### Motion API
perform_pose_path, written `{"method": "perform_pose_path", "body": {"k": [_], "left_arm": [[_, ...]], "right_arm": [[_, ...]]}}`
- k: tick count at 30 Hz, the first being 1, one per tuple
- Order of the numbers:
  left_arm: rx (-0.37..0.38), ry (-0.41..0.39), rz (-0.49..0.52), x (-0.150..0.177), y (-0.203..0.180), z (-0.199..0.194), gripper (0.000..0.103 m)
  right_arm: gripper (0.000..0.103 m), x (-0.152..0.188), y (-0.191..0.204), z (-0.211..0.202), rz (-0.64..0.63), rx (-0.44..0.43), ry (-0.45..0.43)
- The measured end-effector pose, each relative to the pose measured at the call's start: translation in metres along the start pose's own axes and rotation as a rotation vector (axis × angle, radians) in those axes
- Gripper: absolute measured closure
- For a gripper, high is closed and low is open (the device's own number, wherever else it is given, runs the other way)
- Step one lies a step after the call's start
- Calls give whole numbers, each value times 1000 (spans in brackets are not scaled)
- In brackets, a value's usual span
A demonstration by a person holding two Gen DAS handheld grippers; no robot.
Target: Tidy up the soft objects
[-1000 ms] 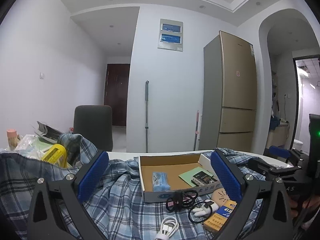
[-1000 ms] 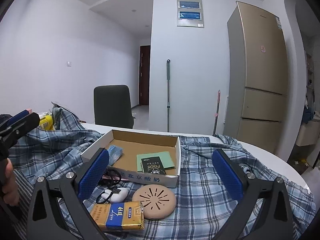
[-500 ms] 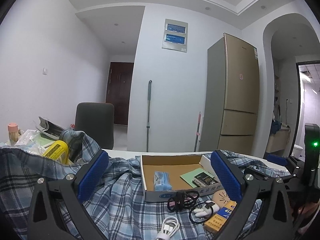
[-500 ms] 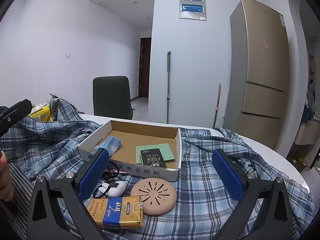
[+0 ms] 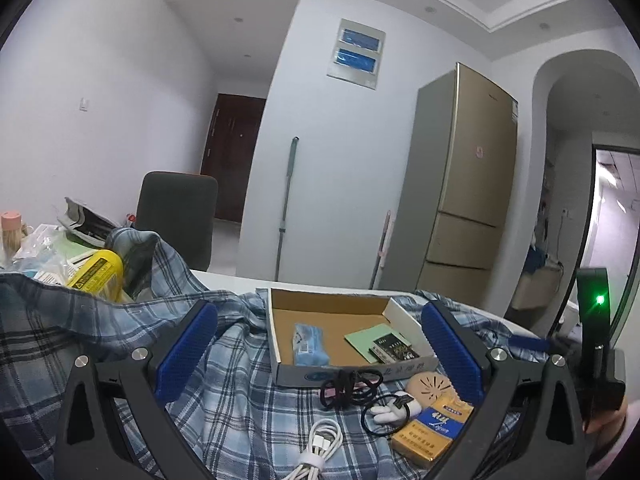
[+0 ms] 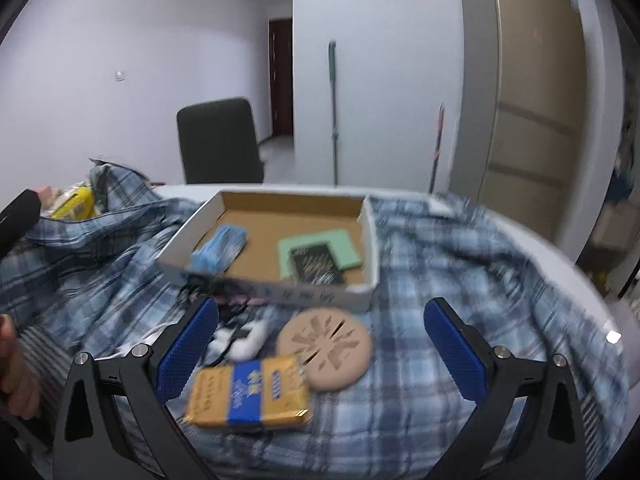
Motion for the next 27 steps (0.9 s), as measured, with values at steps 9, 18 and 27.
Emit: {"method": "perform_pose_path", "body": {"k": [9,18,27], "left_arm": [[-21,-7,-6,0,1,-2,0],[-29,-4,-9,-1,2,-1,0],[-25,-22,18,-1,-3,-4,0]], "right_arm": [[6,34,3,21,134,-99,245],[27,48,18,35,129,-168,310],[86,32,15,16,139,-172,222]]}}
Point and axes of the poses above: each gripper's, at about its wrist camera, not at the fingertips, and z roughly the way its jaws point, y to its left, x to its underside, the point moved 1 cm from there along z, roughly the way its jaws point, and after that the axes turned 13 degrees about -y, right-handed, at the moved point
